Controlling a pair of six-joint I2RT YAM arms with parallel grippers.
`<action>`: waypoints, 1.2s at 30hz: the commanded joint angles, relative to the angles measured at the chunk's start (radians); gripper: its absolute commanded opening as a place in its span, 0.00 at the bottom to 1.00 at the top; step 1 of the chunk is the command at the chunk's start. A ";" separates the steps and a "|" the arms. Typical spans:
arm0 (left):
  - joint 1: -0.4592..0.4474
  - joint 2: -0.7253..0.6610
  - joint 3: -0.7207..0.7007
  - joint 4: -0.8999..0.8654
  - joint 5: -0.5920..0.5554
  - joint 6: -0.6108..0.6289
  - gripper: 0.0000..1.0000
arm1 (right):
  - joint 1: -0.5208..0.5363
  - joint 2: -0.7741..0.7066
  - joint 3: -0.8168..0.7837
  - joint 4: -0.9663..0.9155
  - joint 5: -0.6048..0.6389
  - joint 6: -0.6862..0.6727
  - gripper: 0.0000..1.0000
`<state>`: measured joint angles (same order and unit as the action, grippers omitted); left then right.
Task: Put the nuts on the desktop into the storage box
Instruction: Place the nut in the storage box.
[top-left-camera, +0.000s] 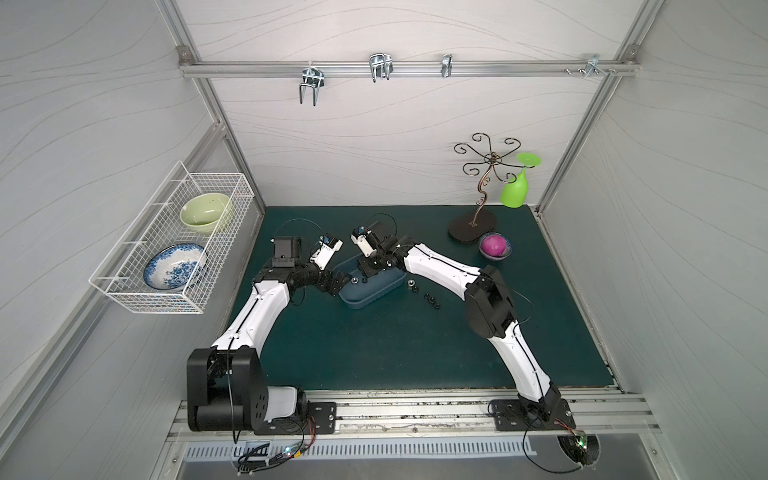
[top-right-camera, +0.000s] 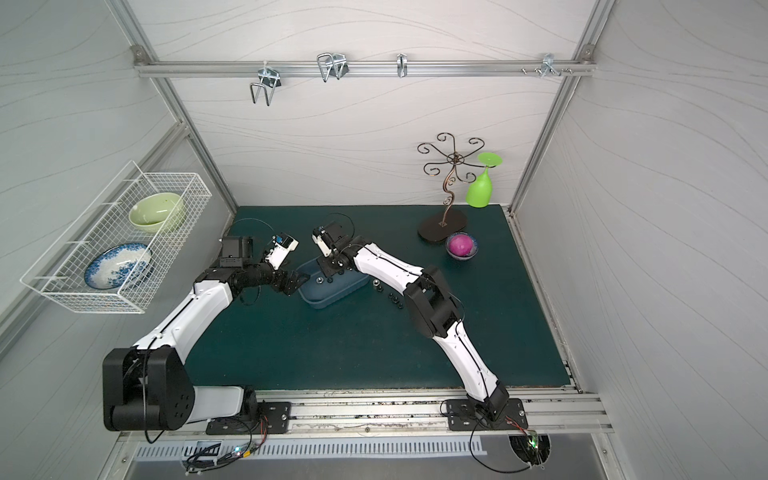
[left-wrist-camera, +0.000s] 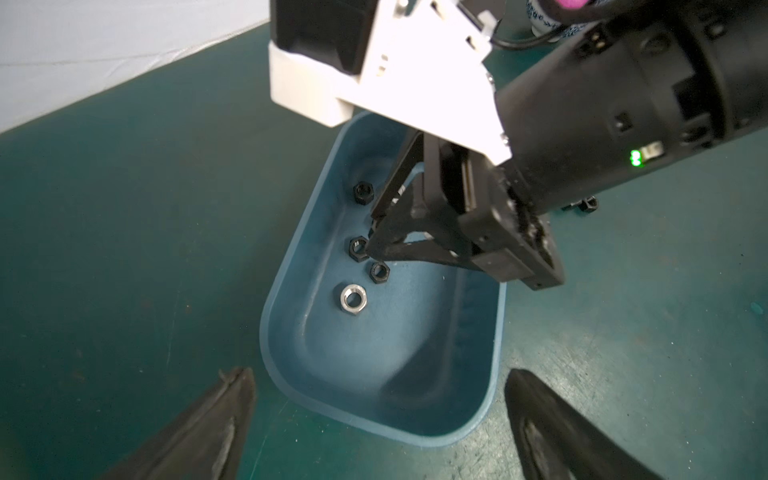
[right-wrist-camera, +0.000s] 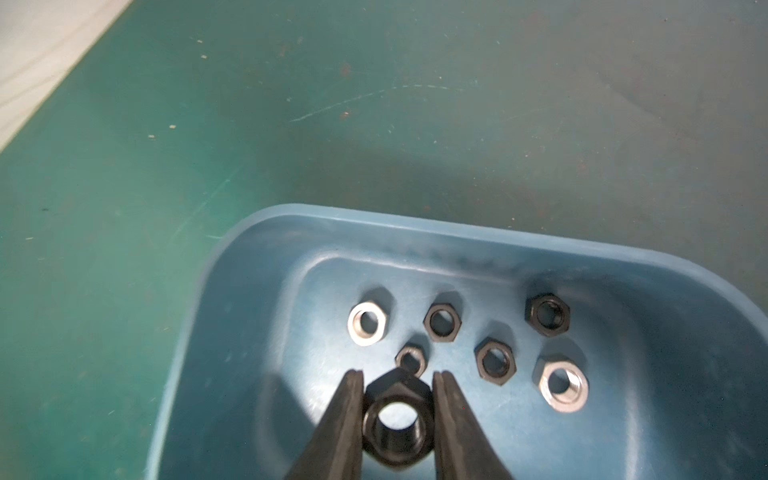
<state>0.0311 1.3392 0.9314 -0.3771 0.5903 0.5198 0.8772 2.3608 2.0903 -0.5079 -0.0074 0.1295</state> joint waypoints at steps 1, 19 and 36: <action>0.007 0.018 -0.008 0.012 0.015 -0.003 0.99 | -0.001 0.035 0.027 0.042 0.050 -0.012 0.27; 0.009 0.028 -0.008 -0.004 0.022 -0.002 0.99 | -0.032 0.203 0.162 0.034 0.101 -0.058 0.25; 0.009 0.028 -0.006 -0.014 0.029 0.000 0.99 | -0.028 0.185 0.143 0.036 0.120 -0.083 0.39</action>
<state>0.0330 1.3609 0.9150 -0.3897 0.5953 0.5198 0.8455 2.5649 2.2261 -0.4778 0.1120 0.0544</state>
